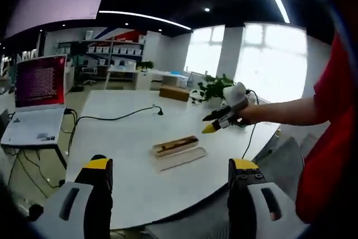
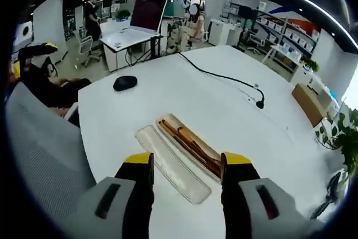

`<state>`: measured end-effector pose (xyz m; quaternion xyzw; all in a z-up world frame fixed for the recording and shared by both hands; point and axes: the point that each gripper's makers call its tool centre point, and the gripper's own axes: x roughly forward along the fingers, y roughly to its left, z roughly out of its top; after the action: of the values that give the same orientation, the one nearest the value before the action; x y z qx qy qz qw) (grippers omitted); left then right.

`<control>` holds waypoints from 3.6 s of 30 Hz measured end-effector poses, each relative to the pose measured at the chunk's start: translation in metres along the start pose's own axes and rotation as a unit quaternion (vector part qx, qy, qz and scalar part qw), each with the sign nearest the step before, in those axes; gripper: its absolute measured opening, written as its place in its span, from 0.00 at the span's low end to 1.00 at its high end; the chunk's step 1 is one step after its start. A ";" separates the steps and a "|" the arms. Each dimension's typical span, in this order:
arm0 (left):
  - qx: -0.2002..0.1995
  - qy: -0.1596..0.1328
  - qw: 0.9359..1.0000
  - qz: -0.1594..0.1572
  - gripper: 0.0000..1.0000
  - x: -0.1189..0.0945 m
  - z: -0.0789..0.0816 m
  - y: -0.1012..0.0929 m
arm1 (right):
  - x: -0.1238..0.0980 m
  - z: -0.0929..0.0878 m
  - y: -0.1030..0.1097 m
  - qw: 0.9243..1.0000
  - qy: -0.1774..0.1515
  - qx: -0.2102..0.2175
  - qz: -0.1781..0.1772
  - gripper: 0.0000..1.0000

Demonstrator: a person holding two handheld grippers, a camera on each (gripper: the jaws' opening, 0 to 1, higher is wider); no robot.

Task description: Arrange the utensils inside the cutlery case until each visible utensil rests in its matching compartment.

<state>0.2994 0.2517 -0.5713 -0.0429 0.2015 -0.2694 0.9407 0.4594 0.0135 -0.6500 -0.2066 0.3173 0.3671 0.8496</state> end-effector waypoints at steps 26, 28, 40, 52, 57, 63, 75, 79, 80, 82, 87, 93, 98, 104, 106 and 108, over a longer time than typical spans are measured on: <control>0.049 0.040 0.998 -0.025 0.98 0.063 -0.001 0.028 | -0.044 -0.009 0.001 0.998 -0.061 -0.003 -0.035 0.63; 0.052 0.030 0.998 -0.023 0.96 0.066 0.003 0.026 | -0.045 -0.011 -0.001 0.998 -0.061 -0.008 -0.032 0.63; 0.051 0.106 0.993 -0.004 0.87 0.119 -0.026 0.023 | -0.021 -0.058 -0.042 0.999 -0.035 0.026 -0.014 0.61; 0.085 0.122 0.989 0.010 0.86 0.182 -0.043 0.021 | 0.000 -0.105 -0.057 0.998 -0.049 0.042 0.018 0.54; 0.134 0.181 0.974 -0.039 0.73 0.203 -0.076 0.012 | 0.009 -0.104 -0.054 0.997 -0.056 0.030 0.032 0.53; 0.167 0.223 0.958 -0.068 0.75 0.226 -0.105 0.014 | 0.035 -0.120 -0.051 0.998 -0.021 0.030 0.042 0.51; 0.162 0.253 0.952 -0.057 0.73 0.260 -0.126 0.032 | 0.061 -0.125 -0.046 0.998 0.002 0.016 0.053 0.52; 0.169 0.260 0.948 -0.064 0.71 0.264 -0.134 0.032 | 0.062 -0.128 -0.045 0.998 0.009 0.005 0.057 0.54; 0.169 0.263 0.948 -0.066 0.70 0.265 -0.136 0.033 | 0.063 -0.129 -0.045 0.998 0.010 0.004 0.058 0.54; 0.176 0.272 0.944 -0.066 0.68 0.267 -0.141 0.035 | 0.068 -0.134 -0.046 0.998 0.019 0.002 0.060 0.54; 0.171 0.269 0.945 -0.067 0.67 0.273 -0.141 0.036 | 0.070 -0.140 -0.044 0.998 0.032 -0.001 0.062 0.52; 0.177 0.270 0.944 -0.073 0.65 0.277 -0.145 0.034 | 0.076 -0.141 -0.038 0.996 0.043 -0.026 0.072 0.52; 0.177 0.274 0.942 -0.071 0.64 0.281 -0.148 0.036 | 0.086 -0.138 -0.039 0.995 0.048 -0.025 0.082 0.53; 0.177 0.270 0.943 -0.077 0.61 0.286 -0.148 0.039 | 0.094 -0.143 -0.035 0.993 0.065 -0.028 0.091 0.51; 0.179 0.260 0.946 -0.081 0.61 0.289 -0.146 0.038 | 0.095 -0.145 -0.035 0.993 0.069 -0.030 0.087 0.50; 0.182 0.257 0.945 -0.083 0.60 0.290 -0.145 0.037 | 0.095 -0.147 -0.036 0.993 0.073 -0.021 0.086 0.50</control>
<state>0.4833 0.1347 -0.8146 0.1830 0.3800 -0.3808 0.8229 0.4802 -0.0487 -0.8166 -0.2228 0.3876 0.4296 0.7846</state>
